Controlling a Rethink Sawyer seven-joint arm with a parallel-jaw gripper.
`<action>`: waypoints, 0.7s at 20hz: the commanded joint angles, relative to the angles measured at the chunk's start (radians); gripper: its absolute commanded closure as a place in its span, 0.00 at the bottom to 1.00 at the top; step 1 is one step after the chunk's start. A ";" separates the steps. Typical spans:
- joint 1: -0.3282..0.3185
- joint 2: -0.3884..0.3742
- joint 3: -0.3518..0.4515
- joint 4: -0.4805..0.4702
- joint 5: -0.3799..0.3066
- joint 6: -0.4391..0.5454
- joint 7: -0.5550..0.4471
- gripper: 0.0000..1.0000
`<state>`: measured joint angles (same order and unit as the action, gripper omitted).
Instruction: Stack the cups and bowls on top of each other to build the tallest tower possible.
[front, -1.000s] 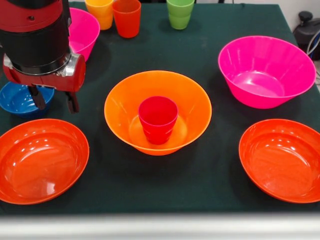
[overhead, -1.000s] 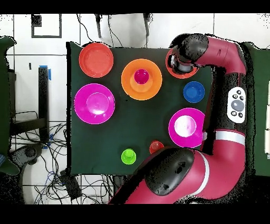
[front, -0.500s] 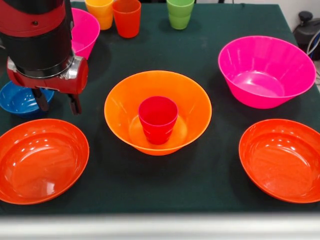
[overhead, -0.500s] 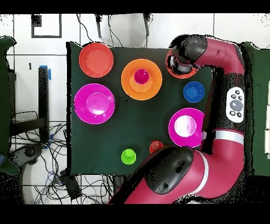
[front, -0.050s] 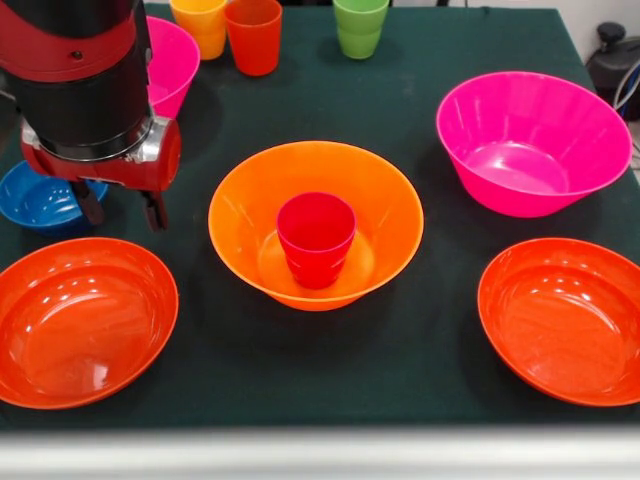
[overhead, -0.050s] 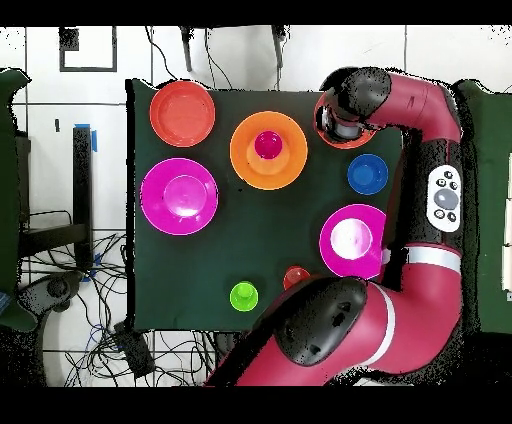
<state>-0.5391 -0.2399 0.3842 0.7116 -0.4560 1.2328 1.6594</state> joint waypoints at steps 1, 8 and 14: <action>-0.002 -0.027 0.015 0.135 -0.010 -0.060 -0.179 0.00; -0.026 -0.043 0.013 0.184 -0.015 -0.084 -0.170 0.00; -0.036 -0.068 0.009 0.237 -0.008 -0.094 -0.147 0.00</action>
<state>-0.5649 -0.2889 0.3817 0.8233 -0.4553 1.1978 1.6594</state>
